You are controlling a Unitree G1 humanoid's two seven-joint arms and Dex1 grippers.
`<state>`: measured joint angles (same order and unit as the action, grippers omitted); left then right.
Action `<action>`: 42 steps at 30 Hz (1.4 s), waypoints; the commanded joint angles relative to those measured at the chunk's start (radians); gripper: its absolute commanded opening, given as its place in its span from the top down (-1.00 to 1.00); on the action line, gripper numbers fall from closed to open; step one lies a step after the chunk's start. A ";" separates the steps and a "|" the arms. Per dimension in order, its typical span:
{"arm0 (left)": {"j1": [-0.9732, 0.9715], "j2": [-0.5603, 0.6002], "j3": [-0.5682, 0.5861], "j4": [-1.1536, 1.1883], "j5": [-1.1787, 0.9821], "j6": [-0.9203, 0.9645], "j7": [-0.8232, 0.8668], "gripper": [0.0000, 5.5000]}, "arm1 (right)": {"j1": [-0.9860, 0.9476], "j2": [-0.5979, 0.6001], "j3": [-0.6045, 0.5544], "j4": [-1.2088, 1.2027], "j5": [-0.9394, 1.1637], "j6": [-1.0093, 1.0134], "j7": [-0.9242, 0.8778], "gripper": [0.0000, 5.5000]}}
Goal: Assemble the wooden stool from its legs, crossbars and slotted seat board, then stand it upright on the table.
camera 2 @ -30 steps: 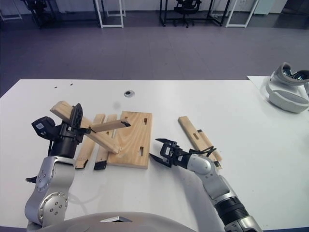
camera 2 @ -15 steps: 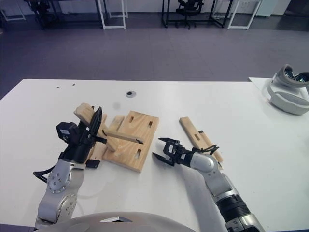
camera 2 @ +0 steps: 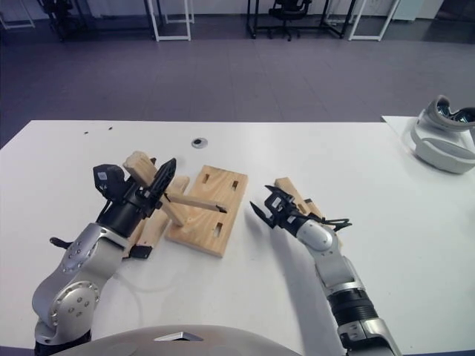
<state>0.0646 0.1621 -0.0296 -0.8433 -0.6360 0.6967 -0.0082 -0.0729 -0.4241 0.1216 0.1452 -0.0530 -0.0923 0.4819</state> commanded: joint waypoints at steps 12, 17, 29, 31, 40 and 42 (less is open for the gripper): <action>-0.603 0.263 0.439 0.046 -0.618 0.082 0.147 -0.72 | -0.105 -0.029 -0.119 -0.022 -0.002 0.093 -0.097 -0.19; -0.315 0.410 0.440 0.263 -0.280 -0.024 0.005 -0.72 | -0.140 -0.027 -0.141 0.044 -0.008 0.085 -0.134 -0.19; 0.039 0.355 -0.106 0.455 0.125 -0.042 -0.259 -0.72 | -0.155 0.011 -0.112 0.168 -0.021 0.087 -0.160 -0.19; 0.042 0.345 -0.101 0.463 0.129 0.005 -0.247 -0.72 | -0.154 0.016 -0.107 0.171 -0.023 0.088 -0.158 -0.19; 0.025 0.351 -0.103 0.451 0.220 0.131 -0.216 -0.26 | -0.149 0.034 -0.096 0.163 -0.030 0.096 -0.167 -0.19; 0.011 0.358 -0.109 0.454 0.236 0.142 -0.232 -0.15 | -0.135 0.039 -0.100 0.150 -0.030 0.098 -0.177 -0.19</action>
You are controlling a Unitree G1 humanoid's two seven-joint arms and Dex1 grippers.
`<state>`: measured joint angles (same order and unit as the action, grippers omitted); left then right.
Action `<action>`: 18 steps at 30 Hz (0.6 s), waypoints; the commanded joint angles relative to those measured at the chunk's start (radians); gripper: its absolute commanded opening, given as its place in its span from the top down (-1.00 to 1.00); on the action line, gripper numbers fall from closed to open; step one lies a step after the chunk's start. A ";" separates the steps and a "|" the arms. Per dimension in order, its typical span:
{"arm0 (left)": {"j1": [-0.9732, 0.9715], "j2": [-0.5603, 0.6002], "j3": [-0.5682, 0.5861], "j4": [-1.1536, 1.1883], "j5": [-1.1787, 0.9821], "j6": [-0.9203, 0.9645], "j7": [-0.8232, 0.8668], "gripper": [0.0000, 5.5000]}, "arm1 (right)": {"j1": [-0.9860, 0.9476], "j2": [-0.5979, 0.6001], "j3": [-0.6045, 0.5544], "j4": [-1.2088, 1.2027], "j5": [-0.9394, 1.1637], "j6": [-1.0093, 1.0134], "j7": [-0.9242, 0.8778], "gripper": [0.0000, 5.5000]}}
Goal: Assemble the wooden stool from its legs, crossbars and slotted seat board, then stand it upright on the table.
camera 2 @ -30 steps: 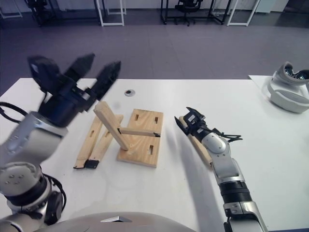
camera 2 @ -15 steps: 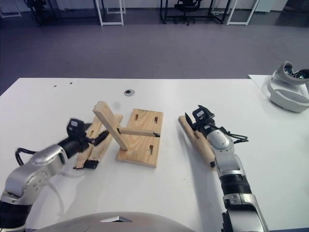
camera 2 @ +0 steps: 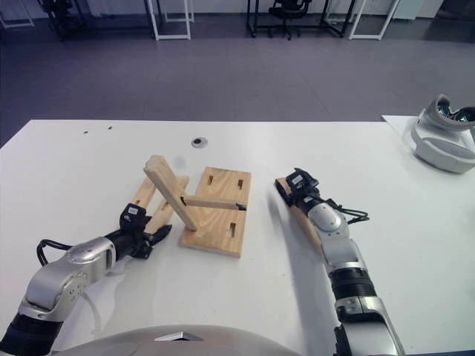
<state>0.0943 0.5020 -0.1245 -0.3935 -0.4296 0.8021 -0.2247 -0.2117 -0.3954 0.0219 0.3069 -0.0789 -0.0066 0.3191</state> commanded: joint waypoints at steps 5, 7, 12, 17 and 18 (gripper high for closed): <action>-0.109 -0.067 0.088 0.040 -0.010 -0.035 -0.027 0.18 | -0.038 0.038 -0.083 -0.036 0.124 0.062 0.018 -0.19; -0.204 -0.096 0.183 0.024 -0.072 -0.089 -0.054 0.24 | -0.114 0.067 -0.161 -0.092 0.306 0.151 0.078 -0.19; -0.460 0.012 0.179 0.140 0.042 -0.416 -0.272 0.24 | -0.426 0.190 -0.285 -0.242 0.800 0.455 0.107 -0.19; -0.578 -0.044 0.096 0.178 0.094 -0.601 -0.375 0.24 | -0.589 0.334 -0.318 -0.297 1.080 0.605 -0.001 -0.19; -0.582 -0.052 0.089 0.180 0.097 -0.610 -0.382 0.24 | -0.596 0.352 -0.325 -0.302 1.117 0.622 -0.020 -0.19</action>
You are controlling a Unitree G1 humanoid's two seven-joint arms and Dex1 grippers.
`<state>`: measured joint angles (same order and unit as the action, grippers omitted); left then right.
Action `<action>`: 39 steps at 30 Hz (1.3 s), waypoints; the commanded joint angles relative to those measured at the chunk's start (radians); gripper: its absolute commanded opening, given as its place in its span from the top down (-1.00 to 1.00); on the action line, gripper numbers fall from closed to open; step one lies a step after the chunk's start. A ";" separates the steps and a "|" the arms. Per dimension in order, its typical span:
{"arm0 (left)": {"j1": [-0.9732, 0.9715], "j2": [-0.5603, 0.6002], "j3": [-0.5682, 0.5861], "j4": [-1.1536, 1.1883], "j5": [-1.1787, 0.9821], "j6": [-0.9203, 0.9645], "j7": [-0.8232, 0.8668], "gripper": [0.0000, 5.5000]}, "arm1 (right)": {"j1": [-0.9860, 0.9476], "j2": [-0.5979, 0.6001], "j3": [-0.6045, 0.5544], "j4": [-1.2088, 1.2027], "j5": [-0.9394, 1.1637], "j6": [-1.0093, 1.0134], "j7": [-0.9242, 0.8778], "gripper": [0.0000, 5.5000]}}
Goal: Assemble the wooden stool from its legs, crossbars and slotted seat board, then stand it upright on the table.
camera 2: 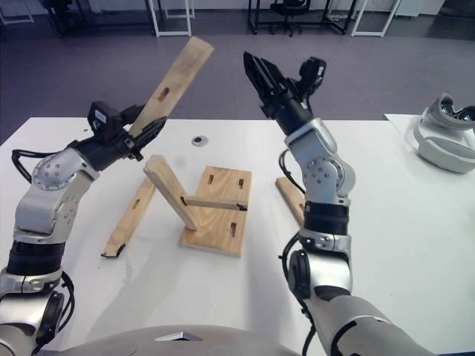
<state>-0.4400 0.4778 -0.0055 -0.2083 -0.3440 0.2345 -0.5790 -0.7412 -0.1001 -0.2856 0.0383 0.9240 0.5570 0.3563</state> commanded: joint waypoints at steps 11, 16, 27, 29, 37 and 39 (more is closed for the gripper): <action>-0.058 -0.002 -0.063 0.028 0.096 -0.131 -0.100 0.24 | -0.051 0.068 -0.018 -0.055 0.242 0.156 -0.156 0.16; -0.066 0.003 -0.069 0.024 0.110 -0.155 -0.126 0.24 | -0.040 0.057 -0.014 -0.051 0.218 0.159 -0.171 0.54; 0.245 -0.024 0.105 -0.067 0.077 0.075 0.076 -0.39 | 0.545 -0.019 -0.172 -0.401 0.189 0.116 -0.272 0.64; 0.434 -0.017 0.020 -0.128 0.140 0.146 0.103 -0.47 | 0.711 -0.016 -0.212 -0.515 0.281 0.140 -0.327 0.64; 0.657 0.022 -0.105 -0.161 0.310 0.211 0.166 -0.47 | 0.966 -0.134 -0.254 -0.645 0.540 0.169 -0.482 0.64; 0.655 0.011 -0.131 -0.161 0.315 0.224 0.162 -0.47 | 0.966 -0.122 -0.223 -0.645 0.522 0.141 -0.524 0.64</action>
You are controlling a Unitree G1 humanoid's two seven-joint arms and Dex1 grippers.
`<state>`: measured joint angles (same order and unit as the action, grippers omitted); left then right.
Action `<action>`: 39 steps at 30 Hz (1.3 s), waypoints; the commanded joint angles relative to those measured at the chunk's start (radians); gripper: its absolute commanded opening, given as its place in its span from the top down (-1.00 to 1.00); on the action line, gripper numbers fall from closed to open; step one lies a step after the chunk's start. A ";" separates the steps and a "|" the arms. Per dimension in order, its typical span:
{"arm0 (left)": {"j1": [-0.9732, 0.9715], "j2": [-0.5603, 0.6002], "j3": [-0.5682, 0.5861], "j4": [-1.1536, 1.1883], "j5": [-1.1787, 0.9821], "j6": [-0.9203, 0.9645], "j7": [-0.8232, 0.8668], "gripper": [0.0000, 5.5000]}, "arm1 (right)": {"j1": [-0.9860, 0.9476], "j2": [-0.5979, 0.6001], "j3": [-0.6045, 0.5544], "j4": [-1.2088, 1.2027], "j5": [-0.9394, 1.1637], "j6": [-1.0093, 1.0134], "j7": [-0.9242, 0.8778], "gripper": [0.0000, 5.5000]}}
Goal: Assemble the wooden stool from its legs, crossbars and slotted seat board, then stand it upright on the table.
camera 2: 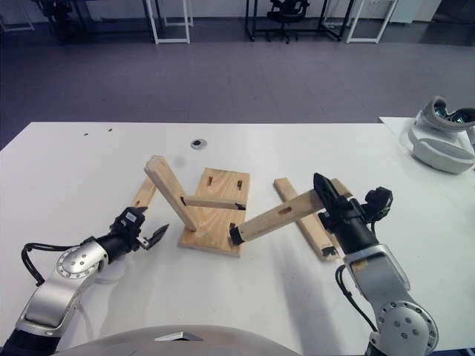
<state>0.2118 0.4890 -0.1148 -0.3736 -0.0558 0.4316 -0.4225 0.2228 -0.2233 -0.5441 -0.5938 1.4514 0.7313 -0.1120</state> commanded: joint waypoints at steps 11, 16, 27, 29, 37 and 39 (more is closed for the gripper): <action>-0.036 -0.049 -0.127 0.016 0.037 0.081 -0.014 -0.47 | -0.010 -0.012 0.152 -0.037 -0.131 -0.149 -0.121 0.64; -0.078 -0.121 -0.154 -0.057 -0.035 0.149 -0.029 -0.47 | -0.063 -0.069 0.177 -0.063 -0.239 -0.174 -0.121 0.64; -0.150 -0.232 -0.169 -0.133 -0.148 0.258 -0.020 -0.47 | -0.086 -0.248 0.382 -0.096 -0.590 -0.064 -0.110 0.63; -0.155 -0.241 -0.170 -0.145 -0.161 0.269 -0.017 -0.47 | -0.123 -0.271 0.415 -0.117 -0.625 -0.032 -0.135 0.62; -0.180 -0.266 -0.171 -0.182 -0.209 0.311 -0.009 -0.47 | -0.185 -0.258 0.374 -0.100 -0.600 0.108 -0.302 0.62; -0.193 -0.276 -0.176 -0.183 -0.216 0.316 -0.004 -0.47 | -0.182 -0.232 0.353 -0.098 -0.566 0.132 -0.336 0.62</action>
<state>0.0493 0.2187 -0.2847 -0.5463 -0.2646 0.7316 -0.4342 -0.0073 -0.4555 -0.1825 -0.7473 0.9022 0.7485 -0.3812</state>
